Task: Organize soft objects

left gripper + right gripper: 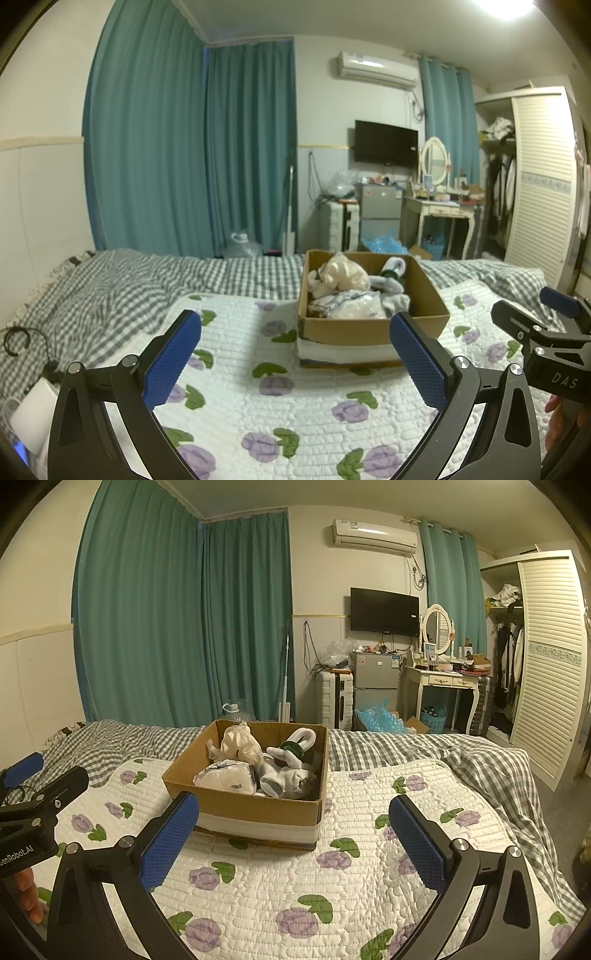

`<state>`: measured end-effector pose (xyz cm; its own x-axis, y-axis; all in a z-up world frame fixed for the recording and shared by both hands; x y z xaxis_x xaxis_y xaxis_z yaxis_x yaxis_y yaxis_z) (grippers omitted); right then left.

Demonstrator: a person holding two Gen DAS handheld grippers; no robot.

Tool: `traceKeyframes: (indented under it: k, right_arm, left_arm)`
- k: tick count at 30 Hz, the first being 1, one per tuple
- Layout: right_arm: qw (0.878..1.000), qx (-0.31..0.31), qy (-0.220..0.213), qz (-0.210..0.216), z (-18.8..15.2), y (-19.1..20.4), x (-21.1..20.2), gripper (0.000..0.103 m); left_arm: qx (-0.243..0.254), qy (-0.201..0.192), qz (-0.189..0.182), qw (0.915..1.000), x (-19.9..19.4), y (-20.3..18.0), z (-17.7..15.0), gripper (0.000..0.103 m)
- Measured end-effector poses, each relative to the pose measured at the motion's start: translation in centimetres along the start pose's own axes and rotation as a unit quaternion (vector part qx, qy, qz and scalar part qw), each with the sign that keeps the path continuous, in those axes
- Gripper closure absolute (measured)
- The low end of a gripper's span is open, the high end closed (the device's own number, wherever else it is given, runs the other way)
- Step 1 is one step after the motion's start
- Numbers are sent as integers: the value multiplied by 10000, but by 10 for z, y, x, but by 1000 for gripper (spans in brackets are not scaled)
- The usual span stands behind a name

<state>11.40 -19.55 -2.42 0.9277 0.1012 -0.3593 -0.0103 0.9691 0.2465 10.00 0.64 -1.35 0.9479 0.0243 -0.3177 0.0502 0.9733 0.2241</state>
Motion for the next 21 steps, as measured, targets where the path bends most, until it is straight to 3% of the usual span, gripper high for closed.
traceKeyframes:
  k: [21]
  right_arm:
    - [10000,28,50,-38,-3,1,3,0]
  left_arm:
    - [-70,-6,25,10000,-2,2,-2,0]
Point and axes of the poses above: each gripper's, at about its wrist camera, not at the fingertips, and x roughly the way its jaws point, y to its left, z to its top, the point moved 5 cm from there along x, roughly the way its jaws point, and after that the axes turned 13 degrees about x, right-handed, at the moved point
